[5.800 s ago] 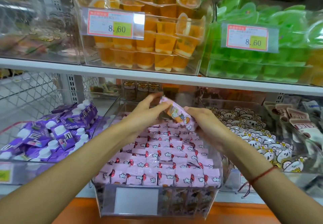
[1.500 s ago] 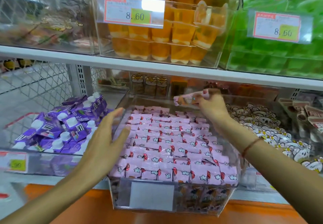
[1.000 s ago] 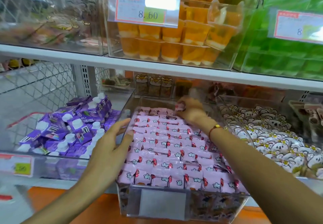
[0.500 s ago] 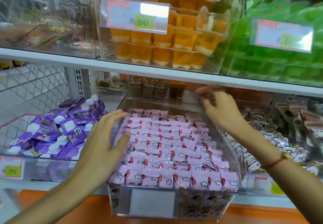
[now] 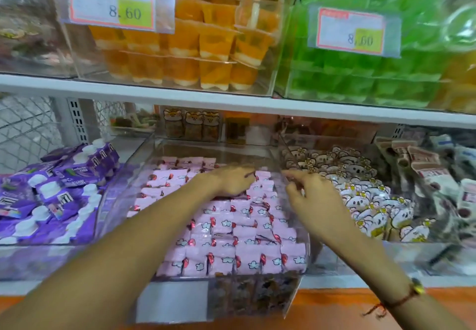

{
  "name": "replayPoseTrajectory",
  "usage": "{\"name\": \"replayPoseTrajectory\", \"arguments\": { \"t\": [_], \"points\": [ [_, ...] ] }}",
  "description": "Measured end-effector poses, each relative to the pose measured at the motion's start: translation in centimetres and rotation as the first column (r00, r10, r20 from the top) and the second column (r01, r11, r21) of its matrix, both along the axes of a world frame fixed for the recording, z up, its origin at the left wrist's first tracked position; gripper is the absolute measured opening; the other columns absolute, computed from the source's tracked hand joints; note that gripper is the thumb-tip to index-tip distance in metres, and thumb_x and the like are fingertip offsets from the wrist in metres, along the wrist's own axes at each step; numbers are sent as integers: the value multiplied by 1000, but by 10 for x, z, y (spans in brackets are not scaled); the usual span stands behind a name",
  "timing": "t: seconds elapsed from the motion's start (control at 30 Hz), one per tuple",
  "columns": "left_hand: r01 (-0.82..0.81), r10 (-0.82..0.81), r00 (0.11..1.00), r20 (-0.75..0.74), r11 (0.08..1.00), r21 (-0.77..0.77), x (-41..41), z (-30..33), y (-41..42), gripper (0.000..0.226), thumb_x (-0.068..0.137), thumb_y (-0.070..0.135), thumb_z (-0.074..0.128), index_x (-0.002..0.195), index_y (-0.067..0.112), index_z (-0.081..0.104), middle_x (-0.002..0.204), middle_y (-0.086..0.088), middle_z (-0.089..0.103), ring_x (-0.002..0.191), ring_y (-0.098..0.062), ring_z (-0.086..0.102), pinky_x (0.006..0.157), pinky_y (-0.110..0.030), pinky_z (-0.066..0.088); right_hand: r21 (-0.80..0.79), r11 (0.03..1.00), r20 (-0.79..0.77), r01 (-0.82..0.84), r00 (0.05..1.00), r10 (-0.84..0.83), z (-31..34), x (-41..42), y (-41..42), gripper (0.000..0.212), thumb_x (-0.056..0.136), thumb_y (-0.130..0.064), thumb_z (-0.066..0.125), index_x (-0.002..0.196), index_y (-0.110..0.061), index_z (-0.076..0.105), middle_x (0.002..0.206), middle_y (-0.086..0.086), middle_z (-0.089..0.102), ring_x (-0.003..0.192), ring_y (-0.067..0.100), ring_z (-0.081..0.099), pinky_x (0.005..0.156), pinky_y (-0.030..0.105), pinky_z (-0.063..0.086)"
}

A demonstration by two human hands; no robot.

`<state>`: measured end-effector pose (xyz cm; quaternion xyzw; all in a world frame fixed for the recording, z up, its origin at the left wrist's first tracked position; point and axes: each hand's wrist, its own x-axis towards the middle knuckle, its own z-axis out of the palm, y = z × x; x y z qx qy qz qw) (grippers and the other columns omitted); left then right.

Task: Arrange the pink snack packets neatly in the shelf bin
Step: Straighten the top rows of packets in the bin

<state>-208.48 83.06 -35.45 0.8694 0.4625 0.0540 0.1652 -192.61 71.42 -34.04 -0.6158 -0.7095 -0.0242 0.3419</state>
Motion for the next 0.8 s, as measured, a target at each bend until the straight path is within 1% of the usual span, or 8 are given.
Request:
{"name": "replayPoseTrajectory", "arguments": {
  "t": [0.1, 0.17, 0.23, 0.33, 0.43, 0.53, 0.67, 0.8],
  "points": [
    [-25, 25, 1000, -6, 999, -44, 0, 8, -7, 50, 103, 41, 23, 148, 21, 30, 153, -5, 32, 136, -24, 35, 112, -35, 26, -41, 999, -8, 5, 1000, -5, 0, 0, 2, 32, 91, -22, 46, 120, -18, 60, 89, 13, 68, 88, 30, 59, 69, 34, 47],
    [-98, 93, 989, 111, 994, 39, -11, 27, -21, 46, 102, 41, 28, 142, 21, 40, 134, -8, 53, 118, -23, 52, 101, -38, 42, -88, 996, -12, -6, 1000, 5, 4, -1, 0, 30, 91, -21, 50, 118, -18, 61, 88, 10, 67, 90, 30, 60, 73, 35, 48],
    [-228, 179, 968, 176, 920, 319, -38, 47, -44, 33, 100, 35, 37, 126, 22, 54, 105, -3, 65, 91, -21, 61, 82, -39, 53, -137, 991, 14, -12, 1000, 14, 10, 2, -4, 29, 90, -20, 52, 117, -18, 62, 79, 3, 64, 85, 27, 61, 70, 32, 47],
    [-301, 328, 940, 96, 663, 685, -101, 60, -90, 19, 94, 34, 49, 104, 21, 58, 95, 0, 63, 85, -26, 62, 63, -34, 48, -253, 967, 90, -30, 994, 55, 17, 6, -15, 18, 89, -21, 55, 104, -21, 64, 74, -3, 59, 75, 23, 59, 64, 29, 43],
    [-396, 554, 824, -122, 716, 574, -142, 57, -126, 28, 90, 47, 52, 99, 20, 49, 104, -6, 61, 96, -31, 60, 61, -31, 36, -359, 933, 155, 32, 988, 26, 25, 4, -21, 25, 87, -21, 56, 64, -23, 46, 62, -6, 49, 57, 11, 47, 50, 23, 29],
    [-442, 580, 789, -203, 765, 469, -148, 44, -132, 30, 89, 42, 52, 103, 15, 49, 110, -13, 59, 104, -34, 58, 67, -32, 37, -405, 905, 204, 126, 978, -45, 32, -4, -14, 30, 82, -19, 60, 60, -18, 40, 60, -1, 44, 57, 16, 45, 49, 25, 29],
    [-517, 591, 797, -126, 776, 362, -148, 36, -121, 24, 92, 28, 50, 103, 7, 49, 110, -20, 60, 103, -40, 57, 73, -35, 42, -430, 883, 241, 185, 967, -85, 32, -12, -8, 16, 81, -18, 59, 81, -10, 46, 78, 8, 48, 77, 28, 49, 65, 29, 38],
    [-598, 610, 793, 12, 773, 212, -157, 23, -113, 28, 93, 23, 45, 94, -4, 52, 98, -29, 60, 91, -41, 59, 70, -41, 46, -418, 896, 186, 149, 980, -76, 25, -14, -6, 18, 78, -11, 58, 69, -10, 42, 65, 4, 48, 71, 28, 55, 62, 31, 46]
  ]
}}
